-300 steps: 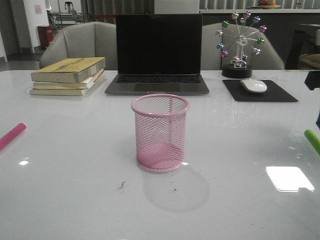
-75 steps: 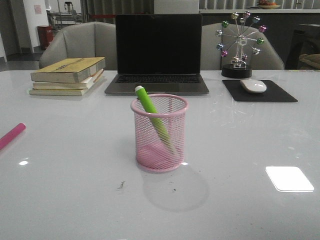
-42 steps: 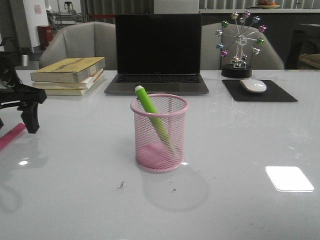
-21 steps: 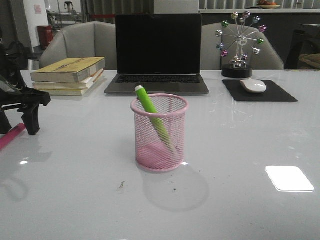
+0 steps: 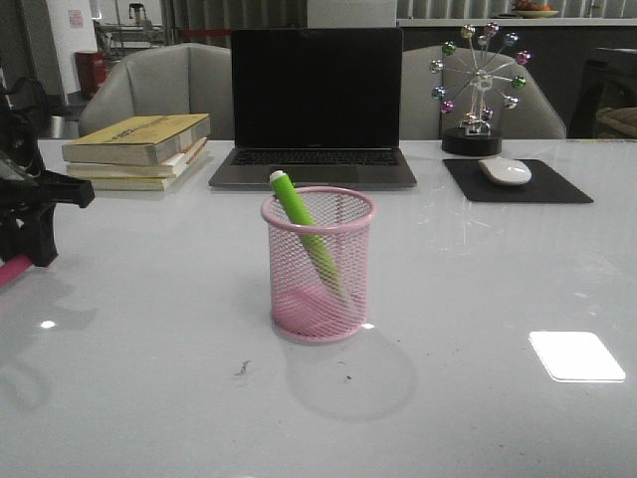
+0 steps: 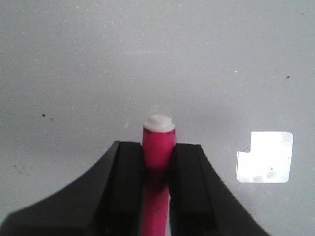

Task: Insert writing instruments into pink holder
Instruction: 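Lower the left gripper onto the pink marker and grasp it, then lift the pink marker and carry it over the holder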

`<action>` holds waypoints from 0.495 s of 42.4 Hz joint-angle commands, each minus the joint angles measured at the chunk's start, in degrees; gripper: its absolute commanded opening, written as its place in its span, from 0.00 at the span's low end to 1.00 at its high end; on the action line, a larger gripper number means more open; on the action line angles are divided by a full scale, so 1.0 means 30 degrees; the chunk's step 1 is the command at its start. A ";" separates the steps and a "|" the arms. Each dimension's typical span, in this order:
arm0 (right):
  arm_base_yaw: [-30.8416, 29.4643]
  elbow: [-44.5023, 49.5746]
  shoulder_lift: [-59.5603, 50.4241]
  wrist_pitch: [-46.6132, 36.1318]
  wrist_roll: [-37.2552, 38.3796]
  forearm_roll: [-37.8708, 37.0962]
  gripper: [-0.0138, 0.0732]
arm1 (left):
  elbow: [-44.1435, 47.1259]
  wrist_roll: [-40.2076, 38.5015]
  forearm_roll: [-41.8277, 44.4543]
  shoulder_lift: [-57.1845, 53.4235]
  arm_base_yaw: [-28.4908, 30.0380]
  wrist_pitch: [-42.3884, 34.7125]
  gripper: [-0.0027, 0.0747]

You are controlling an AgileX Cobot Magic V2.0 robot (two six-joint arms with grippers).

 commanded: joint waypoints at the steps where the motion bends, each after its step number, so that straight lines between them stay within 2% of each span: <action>1: -0.0019 -0.0478 0.0041 -0.1175 -0.0051 -0.0208 0.63 | -0.0113 0.0322 -0.0201 -0.2509 0.0057 -0.0798 0.15; 7: -0.0019 -0.0478 0.0041 -0.1175 -0.0051 -0.0208 0.63 | 0.2246 0.2067 -0.2034 -0.5607 0.0023 -0.3551 0.15; 15: -0.0019 -0.0478 0.0041 -0.1175 -0.0051 -0.0208 0.63 | 0.6646 0.7446 -0.7330 -1.0938 -0.0212 -0.7180 0.15; 21: -0.0019 -0.0478 0.0041 -0.1175 -0.0051 -0.0208 0.63 | 0.9680 0.9306 -1.0197 -1.4710 -0.1179 -1.0237 0.15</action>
